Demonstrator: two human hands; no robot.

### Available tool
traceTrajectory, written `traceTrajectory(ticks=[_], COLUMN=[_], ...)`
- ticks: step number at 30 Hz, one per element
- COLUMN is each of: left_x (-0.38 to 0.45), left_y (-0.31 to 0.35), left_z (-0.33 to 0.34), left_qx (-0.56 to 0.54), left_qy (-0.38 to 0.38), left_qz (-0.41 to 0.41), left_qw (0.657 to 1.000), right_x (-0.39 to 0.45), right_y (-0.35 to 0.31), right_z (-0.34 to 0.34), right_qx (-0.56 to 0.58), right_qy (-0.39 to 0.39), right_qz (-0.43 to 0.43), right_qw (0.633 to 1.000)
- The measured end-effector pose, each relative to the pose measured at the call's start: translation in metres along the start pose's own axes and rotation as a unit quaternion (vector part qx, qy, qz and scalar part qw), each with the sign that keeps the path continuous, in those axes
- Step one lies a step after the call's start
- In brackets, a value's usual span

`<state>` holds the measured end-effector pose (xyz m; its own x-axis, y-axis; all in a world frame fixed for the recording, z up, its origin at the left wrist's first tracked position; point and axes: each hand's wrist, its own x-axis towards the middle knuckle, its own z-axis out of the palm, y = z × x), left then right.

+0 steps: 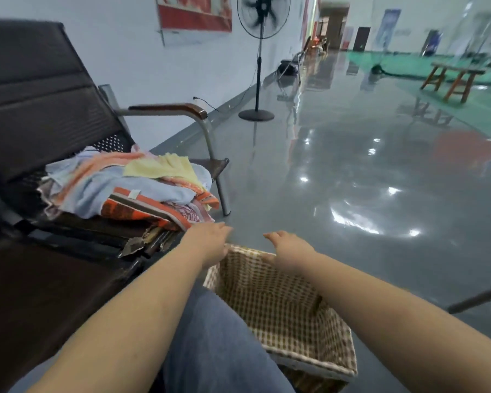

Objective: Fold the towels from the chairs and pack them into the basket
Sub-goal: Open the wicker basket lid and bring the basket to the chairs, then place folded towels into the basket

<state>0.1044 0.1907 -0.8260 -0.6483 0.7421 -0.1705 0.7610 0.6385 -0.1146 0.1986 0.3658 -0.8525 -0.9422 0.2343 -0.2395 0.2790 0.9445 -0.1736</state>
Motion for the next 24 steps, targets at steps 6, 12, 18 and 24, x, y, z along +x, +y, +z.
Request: traceTrajectory(ticks=[6,12,18,24], left_x=[-0.021,-0.03,-0.019,0.01], left_y=[-0.052,-0.102,-0.146,-0.198], left_z=[-0.044,-0.032,0.0,0.039], left_qx=[0.019,0.002,-0.037,-0.094], left_qy=[0.05,0.04,0.02,0.005], left_qz=[-0.078,-0.147,-0.175,-0.19], left_qw=[0.996,0.988,0.984,0.977], right_x=[0.026,0.058,0.114,0.18], right_y=[-0.045,-0.086,-0.12,-0.156], right_z=[-0.06,-0.076,-0.057,-0.039], right_qx=[-0.032,-0.038,-0.038,-0.078], right_qy=[0.057,0.082,0.065,0.038], right_qz=[-0.066,-0.108,-0.138,-0.149], right_qw=[0.996,0.99,0.988,0.985])
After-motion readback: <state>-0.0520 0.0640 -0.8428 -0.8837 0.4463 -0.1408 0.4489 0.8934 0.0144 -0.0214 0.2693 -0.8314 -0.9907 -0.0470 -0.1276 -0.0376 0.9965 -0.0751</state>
